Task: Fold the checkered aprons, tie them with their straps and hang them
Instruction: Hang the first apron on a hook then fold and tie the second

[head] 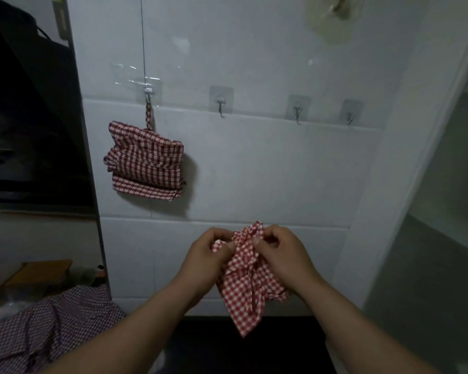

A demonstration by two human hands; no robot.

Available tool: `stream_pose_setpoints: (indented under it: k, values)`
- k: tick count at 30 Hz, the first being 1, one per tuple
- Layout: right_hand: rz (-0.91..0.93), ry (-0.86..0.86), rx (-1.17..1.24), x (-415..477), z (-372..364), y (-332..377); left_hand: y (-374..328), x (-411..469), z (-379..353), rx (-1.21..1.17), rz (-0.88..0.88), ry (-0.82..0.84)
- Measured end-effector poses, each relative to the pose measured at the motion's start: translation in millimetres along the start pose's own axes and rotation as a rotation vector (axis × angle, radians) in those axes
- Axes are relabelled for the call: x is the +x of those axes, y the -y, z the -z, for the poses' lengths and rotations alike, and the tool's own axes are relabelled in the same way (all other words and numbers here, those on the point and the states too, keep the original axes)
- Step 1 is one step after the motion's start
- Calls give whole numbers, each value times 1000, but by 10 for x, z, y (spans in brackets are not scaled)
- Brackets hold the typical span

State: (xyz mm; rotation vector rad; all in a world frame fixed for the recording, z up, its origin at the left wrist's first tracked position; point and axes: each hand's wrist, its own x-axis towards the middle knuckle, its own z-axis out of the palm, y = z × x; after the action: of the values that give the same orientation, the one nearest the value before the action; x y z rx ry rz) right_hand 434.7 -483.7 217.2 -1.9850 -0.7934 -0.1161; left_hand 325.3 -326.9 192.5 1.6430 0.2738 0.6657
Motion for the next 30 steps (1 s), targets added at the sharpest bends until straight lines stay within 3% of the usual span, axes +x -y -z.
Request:
stream_pose_setpoints:
  k: [5,10,14,17,23,28,30]
  values:
    - [-17,146,59,140,139,158,-192,70,22,-63,1,58]
    - [73,40,79,215,64,231,-318,213,26,119,-44,132]
    - [158,15,78,326,-29,314,-448,405,-2,365,-145,4]
    - [218,6,109,468,22,471,-577,518,33,341,-175,-44]
    - [291,56,146,774,178,921,-869,715,120,414,-396,-271]
    - [198,122,324,990,262,1107,-1071,851,250,431,-410,-335]
    - [91,244,460,1062,292,1072,-1119,890,305,408,-420,-288]
